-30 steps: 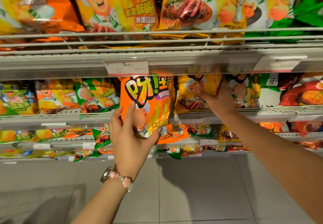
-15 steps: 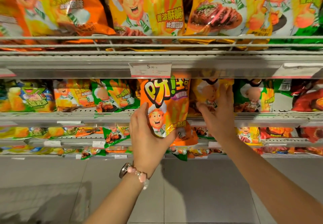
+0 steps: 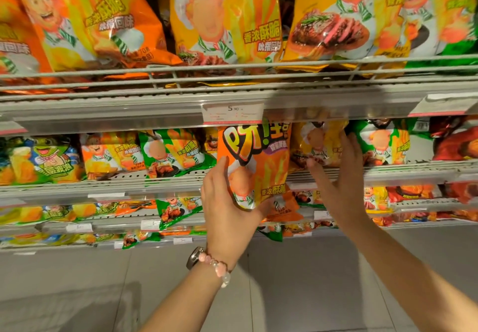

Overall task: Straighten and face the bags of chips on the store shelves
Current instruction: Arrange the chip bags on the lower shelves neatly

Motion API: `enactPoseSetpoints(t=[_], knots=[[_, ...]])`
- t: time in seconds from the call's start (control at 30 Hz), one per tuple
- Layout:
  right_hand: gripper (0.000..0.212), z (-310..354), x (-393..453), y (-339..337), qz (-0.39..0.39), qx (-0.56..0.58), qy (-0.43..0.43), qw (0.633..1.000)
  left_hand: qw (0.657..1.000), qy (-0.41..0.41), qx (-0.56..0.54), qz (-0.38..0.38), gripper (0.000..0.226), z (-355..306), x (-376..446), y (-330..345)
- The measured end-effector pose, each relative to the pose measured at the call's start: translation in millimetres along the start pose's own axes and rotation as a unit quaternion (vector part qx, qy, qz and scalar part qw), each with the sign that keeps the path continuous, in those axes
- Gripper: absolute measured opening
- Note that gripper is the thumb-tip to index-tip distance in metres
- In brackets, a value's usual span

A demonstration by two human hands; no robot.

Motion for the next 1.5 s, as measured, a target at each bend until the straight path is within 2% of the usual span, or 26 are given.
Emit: enactPoseSetpoints(t=[0.03, 0.1, 0.17, 0.27, 0.33, 0.43, 0.5, 0.57, 0.67, 0.77, 0.83, 0.9, 1.07, 1.13, 1.23, 1.3, 1.4, 1.5], knots=[[0.077, 15, -12, 3, 0.039, 0.083, 0.015, 0.996, 1.000, -0.003, -0.007, 0.000, 0.112, 0, 0, 0], [0.089, 39, -31, 14, 0.152, 0.206, 0.112, 0.960, 1.000, -0.001, -0.020, 0.000, 0.109, 2, -1, 2], [0.108, 47, -42, 27, 0.219, 0.234, 0.183, 0.929, 1.000, 0.002, -0.018, 0.002, 0.102, 5, -1, 3], [0.109, 48, -42, 38, 0.194, 0.198, 0.212, 0.937, 1.000, 0.000, -0.016, 0.009, 0.102, 13, -2, -2], [0.095, 42, -41, 44, 0.166, 0.178, 0.222, 0.944, 0.999, -0.005, -0.027, 0.029, 0.106, 18, -2, -10], [0.087, 32, -43, 53, 0.169, 0.215, 0.244, 0.931, 0.996, -0.015, -0.052, 0.074, 0.113, 22, 2, -26], [0.086, 30, -44, 56, 0.166, 0.252, 0.257, 0.918, 0.995, -0.031, -0.052, 0.079, 0.115, 27, 7, -42], [0.085, 31, -45, 57, 0.165, 0.281, 0.263, 0.908, 0.997, -0.048, -0.050, 0.035, 0.114, 39, 20, -60], [0.098, 29, -46, 59, 0.185, 0.291, 0.259, 0.902, 0.993, -0.085, -0.050, -0.070, 0.104, 68, 50, -82], [0.110, 29, -47, 60, 0.198, 0.307, 0.262, 0.893, 0.982, -0.153, -0.016, -0.106, 0.124, 97, 84, -90], [0.117, 30, -46, 60, 0.203, 0.320, 0.260, 0.888, 0.979, -0.171, 0.017, -0.112, 0.130, 111, 101, -92], [0.118, 31, -46, 59, 0.204, 0.321, 0.258, 0.888, 0.975, -0.184, 0.062, -0.107, 0.125, 118, 111, -92], [0.125, 33, -41, 56, 0.204, 0.293, 0.246, 0.901, 0.964, -0.220, 0.142, -0.047, 0.093, 123, 125, -83], [0.122, 34, -40, 55, 0.208, 0.288, 0.243, 0.902, 0.960, -0.245, 0.128, -0.040, 0.091, 124, 127, -82], [0.106, 37, -39, 54, 0.219, 0.266, 0.228, 0.911, 0.964, -0.244, 0.092, -0.056, 0.101, 125, 127, -81], [0.100, 38, -39, 55, 0.214, 0.258, 0.226, 0.914, 0.968, -0.227, 0.070, -0.079, 0.090, 119, 124, -81], [0.098, 39, -38, 57, 0.198, 0.248, 0.226, 0.921, 0.974, -0.209, 0.017, -0.091, 0.075, 112, 124, -81], [0.103, 41, -39, 60, 0.181, 0.239, 0.225, 0.927, 0.974, -0.194, -0.017, -0.114, 0.084, 101, 127, -86]])
Point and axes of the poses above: each hand's wrist, its own x-axis towards the middle knuckle, its own y-axis out of the palm, z = x × y, the point moved 3 cm from there along x, towards the middle knuckle, and after that the axes turned 3 degrees about -z, right-handed, at the moved point
